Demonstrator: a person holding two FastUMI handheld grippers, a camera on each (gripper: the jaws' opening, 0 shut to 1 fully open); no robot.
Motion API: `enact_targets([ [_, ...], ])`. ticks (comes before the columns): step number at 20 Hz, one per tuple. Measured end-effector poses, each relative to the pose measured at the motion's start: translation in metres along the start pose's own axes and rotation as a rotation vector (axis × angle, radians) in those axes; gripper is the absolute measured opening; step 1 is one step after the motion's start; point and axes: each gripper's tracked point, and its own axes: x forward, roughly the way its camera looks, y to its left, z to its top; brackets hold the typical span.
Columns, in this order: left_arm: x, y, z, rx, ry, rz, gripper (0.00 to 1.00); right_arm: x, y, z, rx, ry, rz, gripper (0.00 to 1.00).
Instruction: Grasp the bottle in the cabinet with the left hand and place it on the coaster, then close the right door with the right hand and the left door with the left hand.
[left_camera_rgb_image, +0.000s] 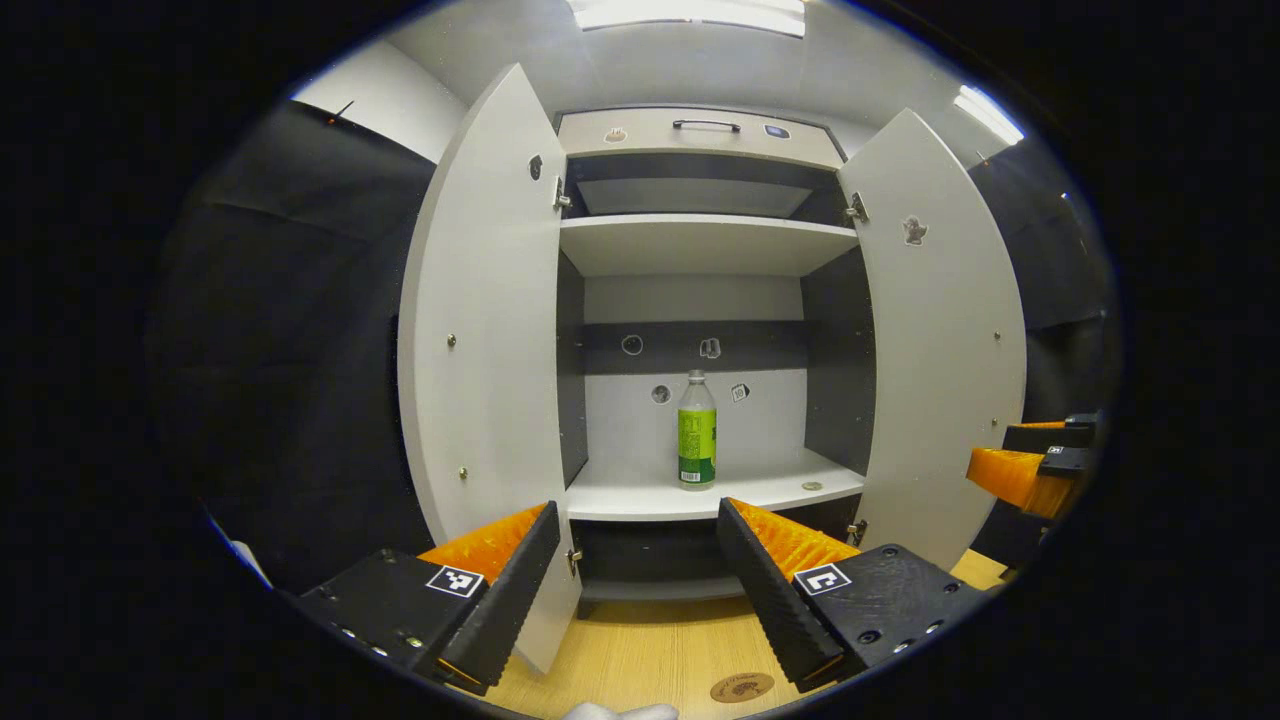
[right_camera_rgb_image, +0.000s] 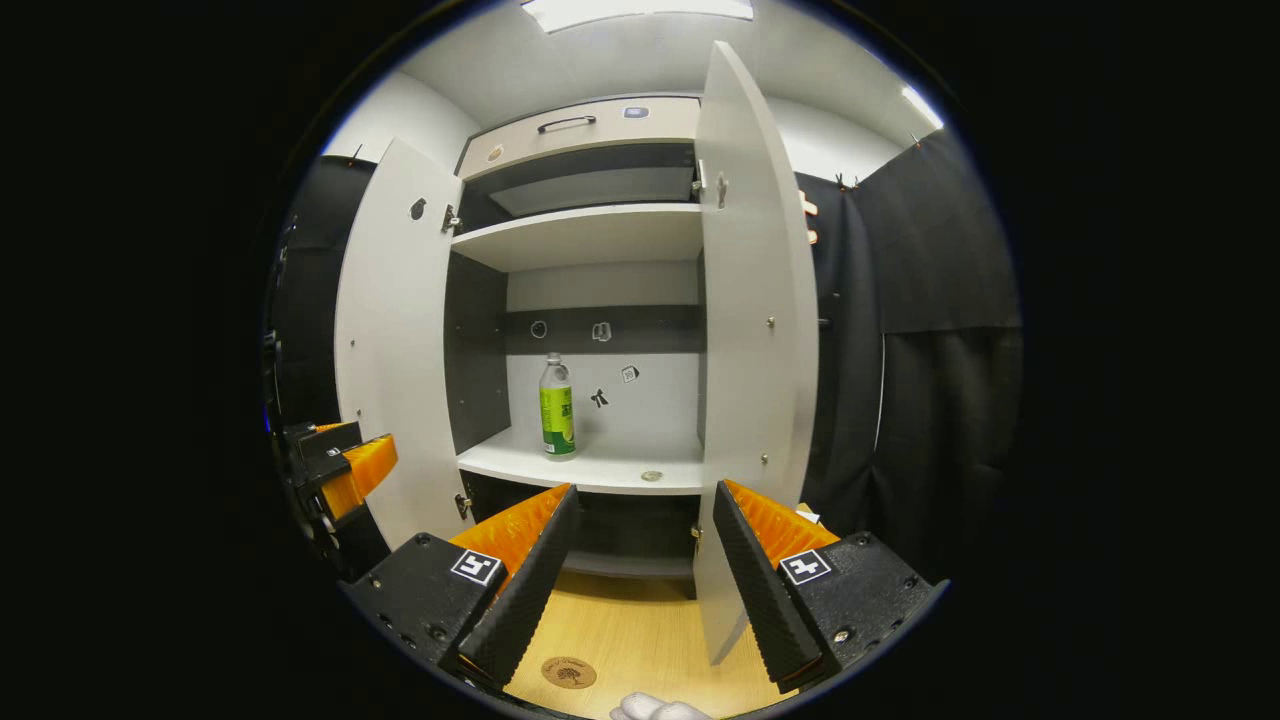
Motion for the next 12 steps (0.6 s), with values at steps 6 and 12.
enact_targets([
  [6,0.066,-0.001,0.023,0.002,-0.068,-0.007,0.96,0.010,0.008,0.004,-0.024,0.011,0.031,0.83],
  [12,0.181,-0.036,0.056,-0.046,-0.135,-0.073,0.96,0.007,0.011,0.014,-0.044,0.020,0.013,0.83],
])
